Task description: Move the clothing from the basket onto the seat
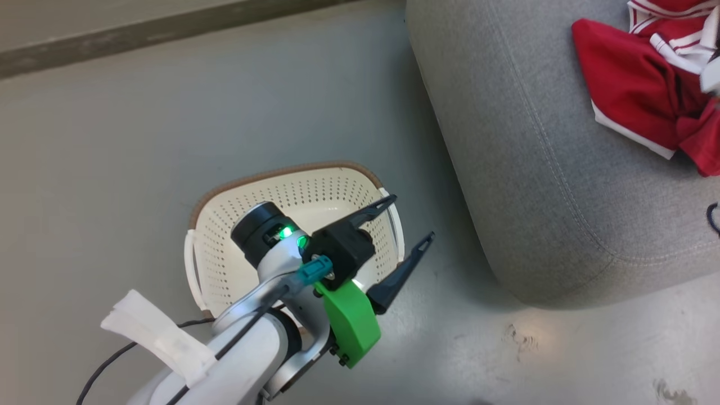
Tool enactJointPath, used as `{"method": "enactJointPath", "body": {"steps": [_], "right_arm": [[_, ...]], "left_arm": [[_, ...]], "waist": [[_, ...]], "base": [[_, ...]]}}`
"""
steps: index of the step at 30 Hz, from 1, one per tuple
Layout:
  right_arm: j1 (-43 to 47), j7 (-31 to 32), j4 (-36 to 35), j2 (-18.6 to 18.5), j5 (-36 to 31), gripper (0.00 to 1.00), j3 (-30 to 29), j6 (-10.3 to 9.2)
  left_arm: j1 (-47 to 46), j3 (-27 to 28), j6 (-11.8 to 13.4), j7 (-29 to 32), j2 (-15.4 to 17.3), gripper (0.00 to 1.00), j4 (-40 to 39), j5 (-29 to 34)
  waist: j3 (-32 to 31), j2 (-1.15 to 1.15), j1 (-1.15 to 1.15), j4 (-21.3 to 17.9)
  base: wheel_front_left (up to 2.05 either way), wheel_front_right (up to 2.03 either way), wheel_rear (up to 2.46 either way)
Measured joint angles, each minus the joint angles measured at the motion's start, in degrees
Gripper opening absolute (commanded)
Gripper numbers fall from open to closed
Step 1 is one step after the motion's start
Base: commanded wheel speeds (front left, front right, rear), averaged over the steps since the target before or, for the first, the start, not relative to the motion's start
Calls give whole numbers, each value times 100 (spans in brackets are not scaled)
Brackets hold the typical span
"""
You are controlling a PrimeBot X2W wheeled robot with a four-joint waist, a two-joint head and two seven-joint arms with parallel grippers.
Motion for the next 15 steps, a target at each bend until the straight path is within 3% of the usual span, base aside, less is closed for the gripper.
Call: {"method": "enactJointPath", "body": {"steps": [7,15], "right_arm": [[470,-99,-236,69,-99,100,146,3],[848,-119,-837,316,-202,100,288,51]], "left_arm": [[176,214,148,-233,-45,100,148,-42],[441,710,572,-527,-59,100,229,-99]], "waist": [[-376,0,0,142],[-726,0,0,426]], "base": [[0,0,0],[0,0,0]]}}
